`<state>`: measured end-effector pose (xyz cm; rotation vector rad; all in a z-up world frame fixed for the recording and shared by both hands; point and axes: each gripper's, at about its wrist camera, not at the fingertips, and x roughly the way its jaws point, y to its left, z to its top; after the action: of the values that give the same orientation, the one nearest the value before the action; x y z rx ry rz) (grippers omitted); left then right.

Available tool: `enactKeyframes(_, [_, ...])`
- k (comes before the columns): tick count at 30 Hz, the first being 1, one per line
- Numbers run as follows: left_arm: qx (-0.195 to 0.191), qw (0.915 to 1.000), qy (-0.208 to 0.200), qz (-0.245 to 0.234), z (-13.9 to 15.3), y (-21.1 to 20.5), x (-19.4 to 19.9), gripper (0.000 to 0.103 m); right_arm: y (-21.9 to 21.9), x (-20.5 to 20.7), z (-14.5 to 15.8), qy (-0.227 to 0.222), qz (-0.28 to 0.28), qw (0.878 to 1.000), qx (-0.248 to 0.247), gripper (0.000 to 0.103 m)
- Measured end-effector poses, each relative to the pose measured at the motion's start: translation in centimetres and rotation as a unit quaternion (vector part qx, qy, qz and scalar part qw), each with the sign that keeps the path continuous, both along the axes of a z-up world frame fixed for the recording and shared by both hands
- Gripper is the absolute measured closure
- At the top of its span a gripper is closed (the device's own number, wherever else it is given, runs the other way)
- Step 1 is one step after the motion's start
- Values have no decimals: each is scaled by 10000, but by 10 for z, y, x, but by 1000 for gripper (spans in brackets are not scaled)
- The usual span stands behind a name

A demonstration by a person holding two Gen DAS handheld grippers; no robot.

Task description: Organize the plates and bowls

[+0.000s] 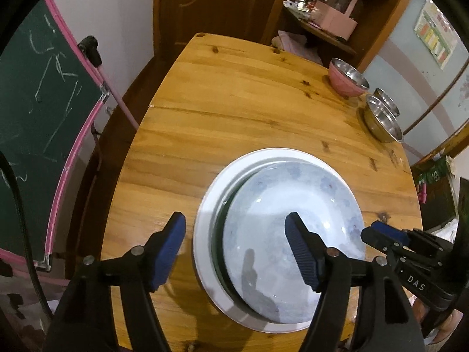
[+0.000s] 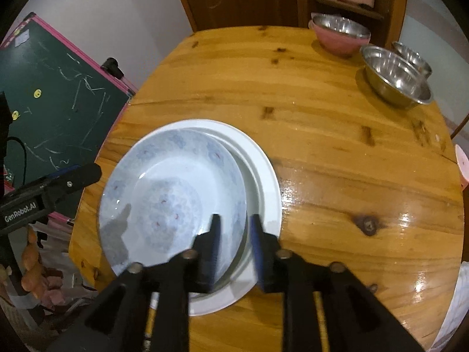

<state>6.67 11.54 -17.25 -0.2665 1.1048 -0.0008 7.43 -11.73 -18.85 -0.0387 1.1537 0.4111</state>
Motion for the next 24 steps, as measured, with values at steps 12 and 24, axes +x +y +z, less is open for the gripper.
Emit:
enactKeyframes(12, [180, 9975, -348, -588, 31, -55, -17, 24, -18, -19, 21, -333, 46, 9992, 226, 74])
enactKeyframes(24, [348, 9901, -776, -1120, 85, -135, 0, 24, -92, -26, 52, -648, -359, 9965, 399, 74])
